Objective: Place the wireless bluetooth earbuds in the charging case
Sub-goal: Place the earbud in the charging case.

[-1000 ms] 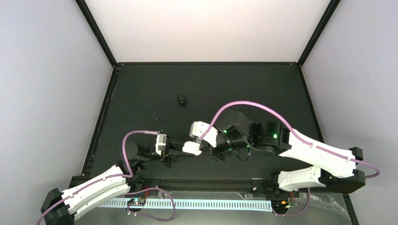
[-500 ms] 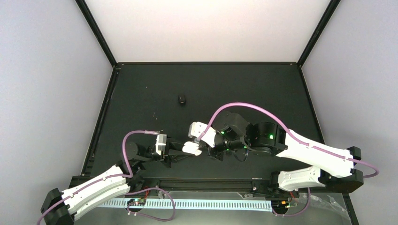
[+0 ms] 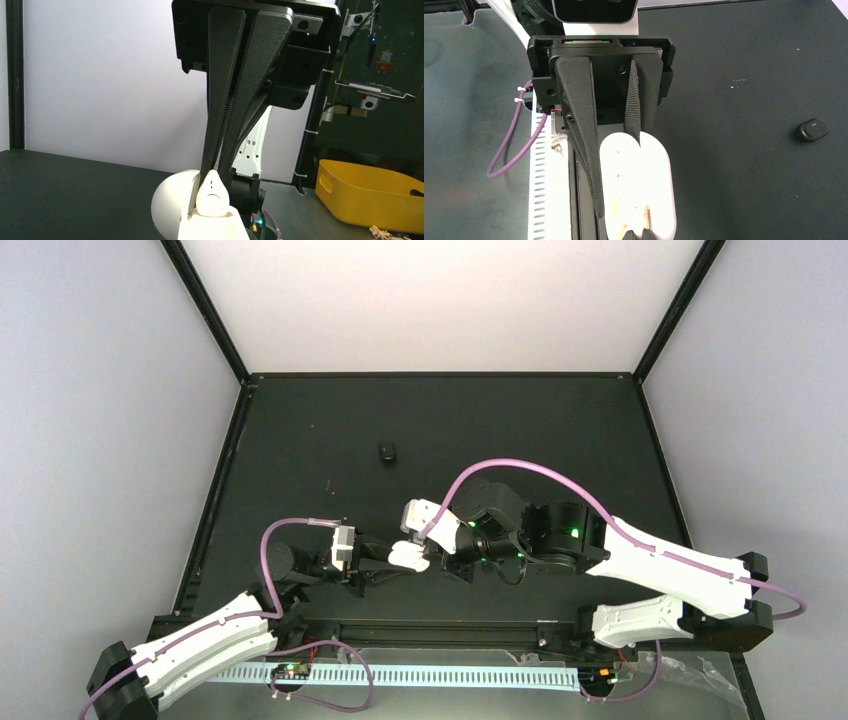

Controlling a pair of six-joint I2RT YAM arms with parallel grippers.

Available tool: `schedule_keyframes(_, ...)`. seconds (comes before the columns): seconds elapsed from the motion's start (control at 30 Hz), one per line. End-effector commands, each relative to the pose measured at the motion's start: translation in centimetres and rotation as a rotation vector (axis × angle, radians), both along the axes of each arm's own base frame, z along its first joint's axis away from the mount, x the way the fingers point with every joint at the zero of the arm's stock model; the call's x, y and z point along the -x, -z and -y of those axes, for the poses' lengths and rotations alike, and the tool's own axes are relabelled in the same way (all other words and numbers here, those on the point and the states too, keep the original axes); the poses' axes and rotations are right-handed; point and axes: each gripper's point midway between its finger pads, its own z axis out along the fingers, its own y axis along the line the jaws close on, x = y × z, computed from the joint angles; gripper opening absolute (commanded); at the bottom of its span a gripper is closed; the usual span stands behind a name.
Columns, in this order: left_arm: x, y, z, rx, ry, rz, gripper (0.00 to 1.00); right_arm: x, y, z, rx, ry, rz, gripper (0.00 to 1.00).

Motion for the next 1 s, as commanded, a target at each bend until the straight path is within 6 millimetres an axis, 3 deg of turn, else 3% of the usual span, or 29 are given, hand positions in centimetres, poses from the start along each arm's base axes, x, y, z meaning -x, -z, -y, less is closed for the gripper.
schedule_keyframes(0.0,0.73,-2.71,-0.54,0.070,0.009,0.059,0.02,-0.11,-0.12,-0.13,-0.009,0.016,0.003,0.01)
schedule_keyframes(0.97,0.32,-3.34,-0.44,0.080,-0.008,0.055,0.02,0.31,0.38,0.10,0.007,0.002,-0.015,0.06)
